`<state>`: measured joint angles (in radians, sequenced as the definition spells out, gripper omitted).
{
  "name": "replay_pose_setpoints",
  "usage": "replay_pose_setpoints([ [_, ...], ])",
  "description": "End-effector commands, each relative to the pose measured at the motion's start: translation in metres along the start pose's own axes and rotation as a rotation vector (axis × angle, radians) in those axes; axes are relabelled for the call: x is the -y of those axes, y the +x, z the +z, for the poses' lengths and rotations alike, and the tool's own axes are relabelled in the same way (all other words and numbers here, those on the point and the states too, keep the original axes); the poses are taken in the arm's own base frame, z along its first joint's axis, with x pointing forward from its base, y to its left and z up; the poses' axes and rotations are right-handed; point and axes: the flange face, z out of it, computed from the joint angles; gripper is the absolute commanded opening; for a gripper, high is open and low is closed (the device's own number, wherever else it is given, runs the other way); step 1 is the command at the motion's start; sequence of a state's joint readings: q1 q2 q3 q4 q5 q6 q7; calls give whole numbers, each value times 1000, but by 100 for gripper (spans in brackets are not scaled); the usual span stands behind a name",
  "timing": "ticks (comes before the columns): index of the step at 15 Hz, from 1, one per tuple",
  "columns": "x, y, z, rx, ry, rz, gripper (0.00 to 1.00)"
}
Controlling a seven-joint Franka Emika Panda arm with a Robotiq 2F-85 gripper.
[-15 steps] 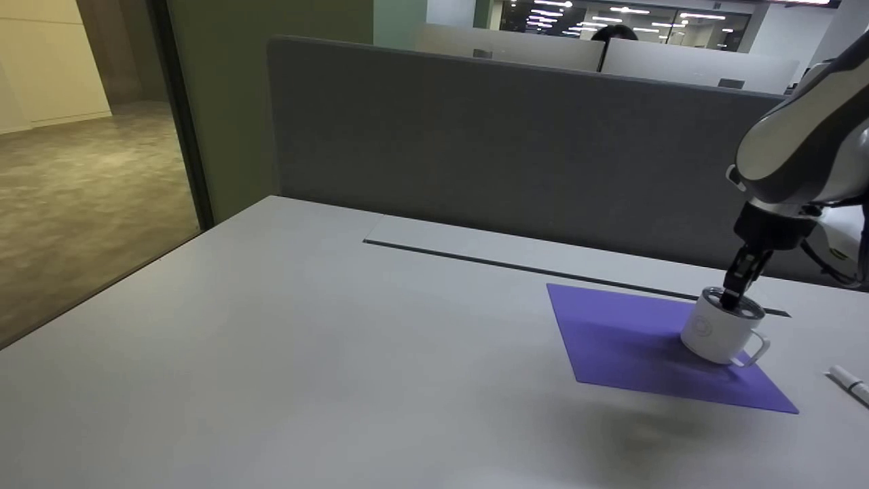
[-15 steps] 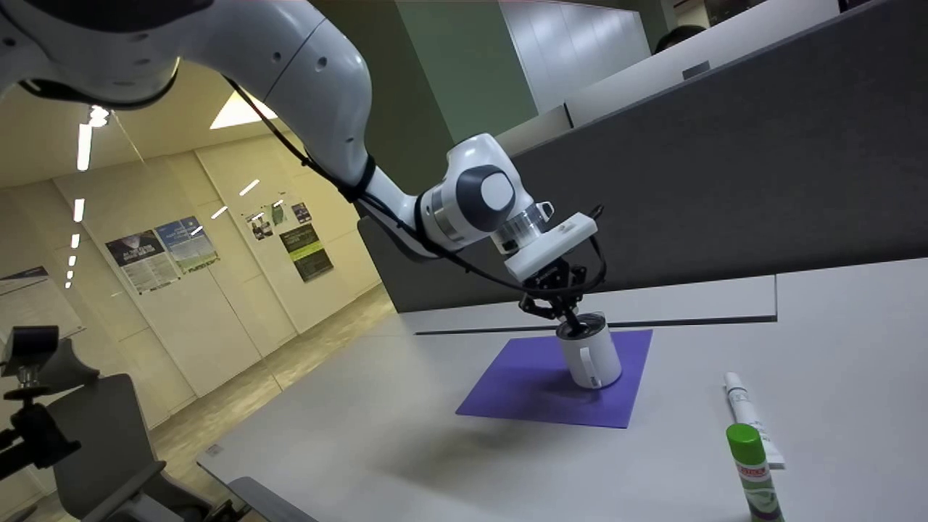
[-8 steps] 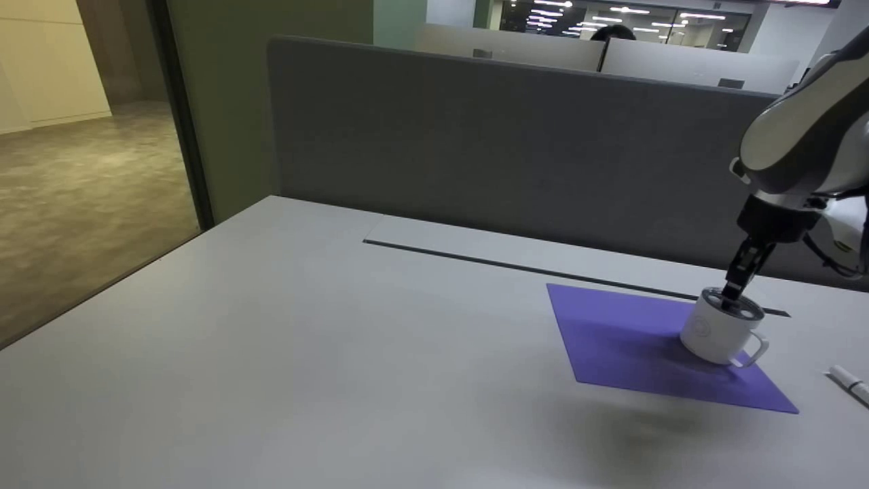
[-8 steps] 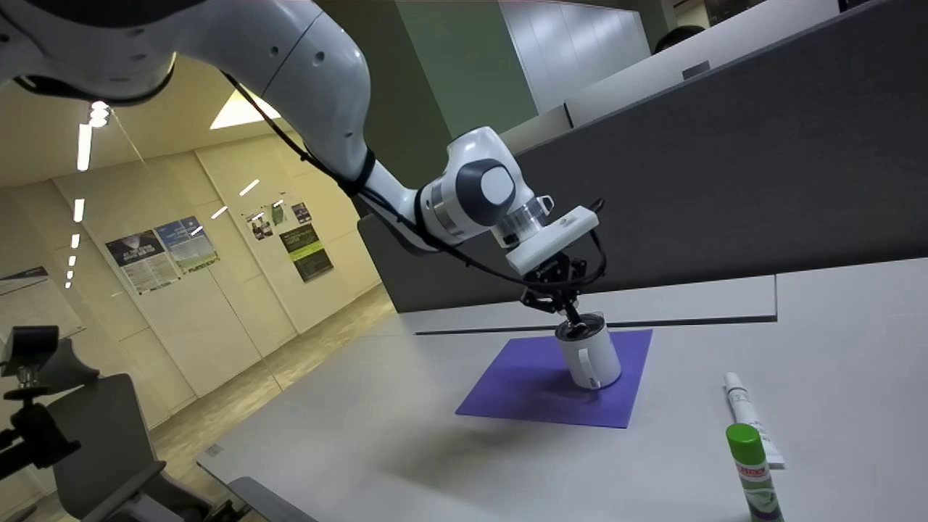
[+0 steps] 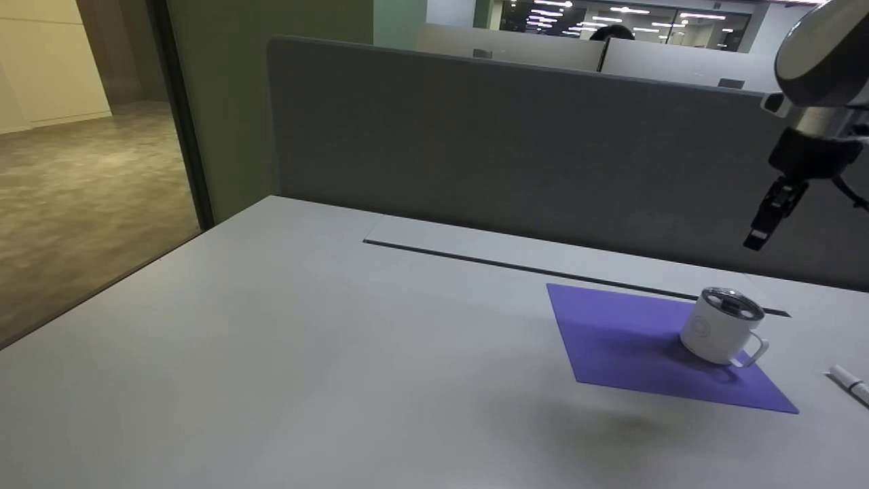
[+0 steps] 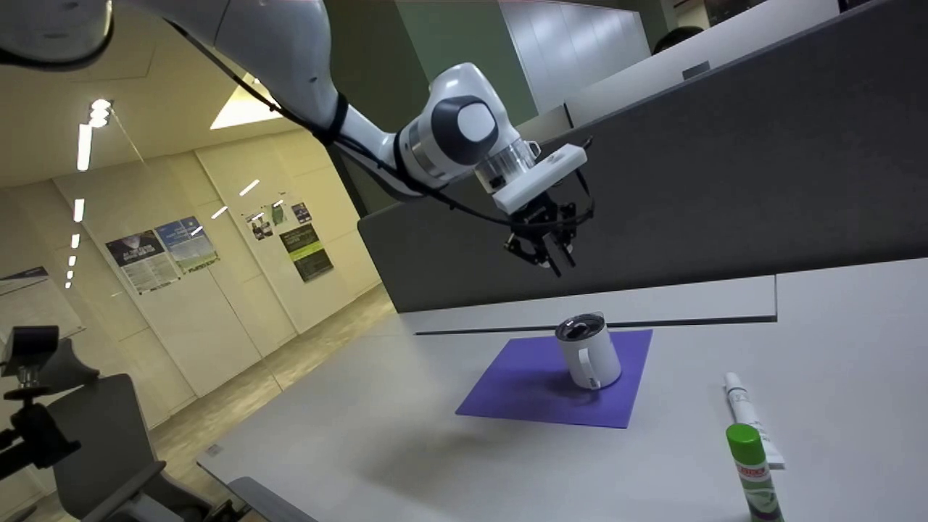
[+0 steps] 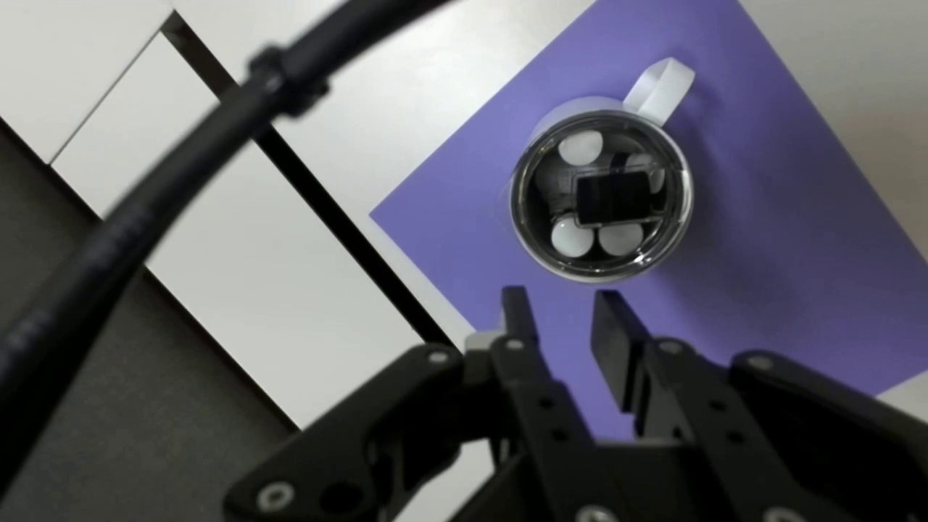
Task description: Open the flask
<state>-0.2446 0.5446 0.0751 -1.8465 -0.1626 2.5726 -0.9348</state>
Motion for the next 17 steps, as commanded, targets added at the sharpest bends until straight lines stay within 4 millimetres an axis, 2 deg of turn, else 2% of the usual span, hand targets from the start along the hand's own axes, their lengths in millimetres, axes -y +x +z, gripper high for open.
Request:
replay_pose_setpoints([
  [1,-5,-6,-21,-8,17,-4,59],
  [7,-7,-10,-28,-9,28,-3,99],
  [14,-5,-12,-30,11,31,-5,100],
  [15,-6,-7,-18,-1,25,-11,100],
  [17,-6,-8,-19,4,27,-10,100],
])
